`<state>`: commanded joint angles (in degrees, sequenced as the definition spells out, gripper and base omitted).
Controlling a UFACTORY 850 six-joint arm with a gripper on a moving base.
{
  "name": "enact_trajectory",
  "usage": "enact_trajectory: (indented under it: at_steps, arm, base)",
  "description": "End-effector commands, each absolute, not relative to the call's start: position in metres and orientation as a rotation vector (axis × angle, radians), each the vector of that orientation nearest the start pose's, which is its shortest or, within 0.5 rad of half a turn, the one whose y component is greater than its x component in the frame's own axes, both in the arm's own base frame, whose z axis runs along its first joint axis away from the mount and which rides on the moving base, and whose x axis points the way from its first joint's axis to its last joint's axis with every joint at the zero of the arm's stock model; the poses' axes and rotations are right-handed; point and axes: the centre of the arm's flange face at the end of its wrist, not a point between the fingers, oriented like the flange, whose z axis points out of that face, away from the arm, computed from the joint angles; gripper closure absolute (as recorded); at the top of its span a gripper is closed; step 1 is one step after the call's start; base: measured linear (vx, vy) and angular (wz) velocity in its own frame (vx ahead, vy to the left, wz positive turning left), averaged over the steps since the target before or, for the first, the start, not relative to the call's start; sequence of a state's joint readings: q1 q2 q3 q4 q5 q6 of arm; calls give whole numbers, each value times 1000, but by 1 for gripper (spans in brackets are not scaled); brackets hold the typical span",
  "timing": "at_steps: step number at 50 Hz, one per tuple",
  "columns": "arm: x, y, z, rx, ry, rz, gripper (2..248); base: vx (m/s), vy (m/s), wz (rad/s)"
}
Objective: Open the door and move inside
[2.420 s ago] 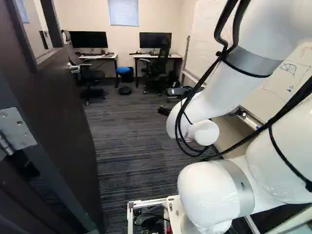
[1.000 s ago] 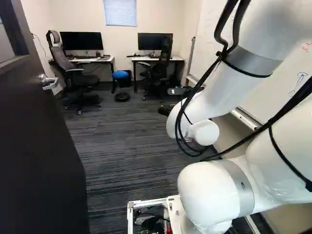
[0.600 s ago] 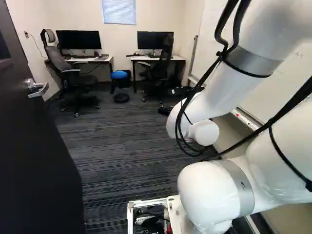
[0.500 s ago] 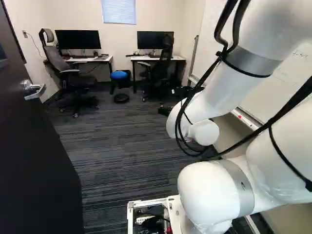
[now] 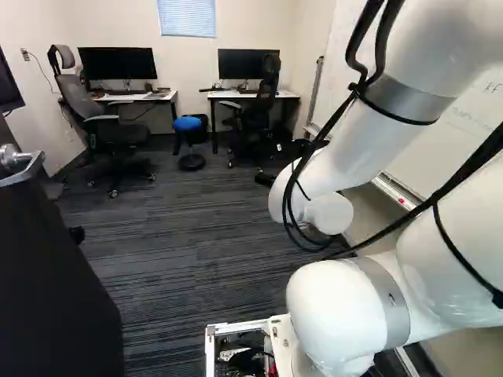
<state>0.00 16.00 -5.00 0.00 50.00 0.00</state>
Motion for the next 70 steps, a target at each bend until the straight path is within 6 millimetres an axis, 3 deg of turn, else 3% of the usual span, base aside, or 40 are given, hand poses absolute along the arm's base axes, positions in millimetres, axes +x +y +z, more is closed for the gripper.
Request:
enact_trajectory:
  at_steps: [70]
  arm:
    - [270,0,366,-2558,0,-1824,3]
  base:
    - [220,2,-19]
